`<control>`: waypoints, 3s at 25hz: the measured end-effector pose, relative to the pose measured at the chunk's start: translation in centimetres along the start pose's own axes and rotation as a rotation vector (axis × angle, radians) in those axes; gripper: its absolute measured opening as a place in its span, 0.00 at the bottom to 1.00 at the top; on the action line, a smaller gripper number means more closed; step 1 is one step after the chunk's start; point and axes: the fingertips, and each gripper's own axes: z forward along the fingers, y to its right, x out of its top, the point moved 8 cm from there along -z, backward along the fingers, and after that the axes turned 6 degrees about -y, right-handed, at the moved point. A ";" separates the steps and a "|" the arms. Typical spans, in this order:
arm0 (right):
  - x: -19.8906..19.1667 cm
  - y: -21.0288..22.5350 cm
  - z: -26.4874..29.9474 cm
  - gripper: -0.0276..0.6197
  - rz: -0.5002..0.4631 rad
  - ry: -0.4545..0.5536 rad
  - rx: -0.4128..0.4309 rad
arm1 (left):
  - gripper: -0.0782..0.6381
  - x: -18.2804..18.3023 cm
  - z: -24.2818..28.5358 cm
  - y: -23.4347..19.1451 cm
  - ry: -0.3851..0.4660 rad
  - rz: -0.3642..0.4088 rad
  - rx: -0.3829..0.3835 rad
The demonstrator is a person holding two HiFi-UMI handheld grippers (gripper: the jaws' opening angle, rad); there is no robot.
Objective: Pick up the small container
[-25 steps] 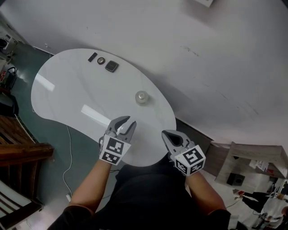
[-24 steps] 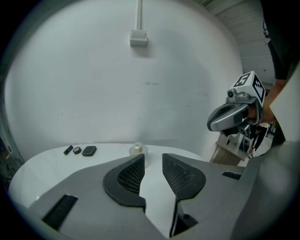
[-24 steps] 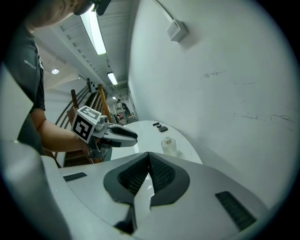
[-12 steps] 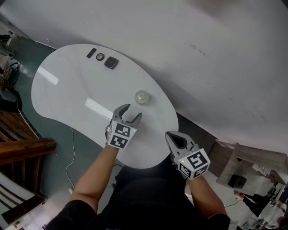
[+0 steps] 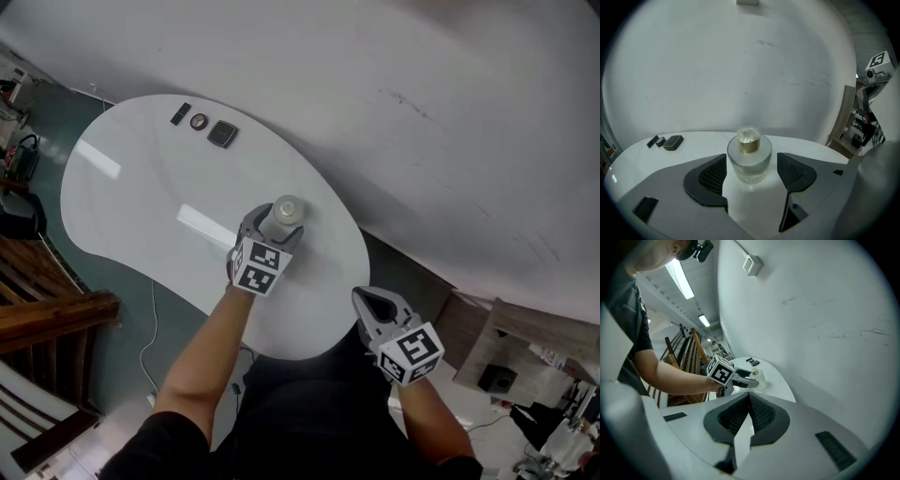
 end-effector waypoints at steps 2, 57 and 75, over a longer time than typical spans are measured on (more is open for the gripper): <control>-0.2 0.4 -0.1 0.03 0.008 -0.006 -0.002 | 0.57 0.2 0.6 -0.1 0.004 -0.004 0.000; -2.0 -2.8 -1.4 0.03 0.004 -0.019 -0.051 | 0.59 -0.2 -1.4 3.7 -0.100 0.055 -0.164; 0.2 -7.4 -2.4 0.03 -0.061 0.082 -0.017 | 0.59 -2.1 -14.9 6.2 -0.041 0.057 -0.196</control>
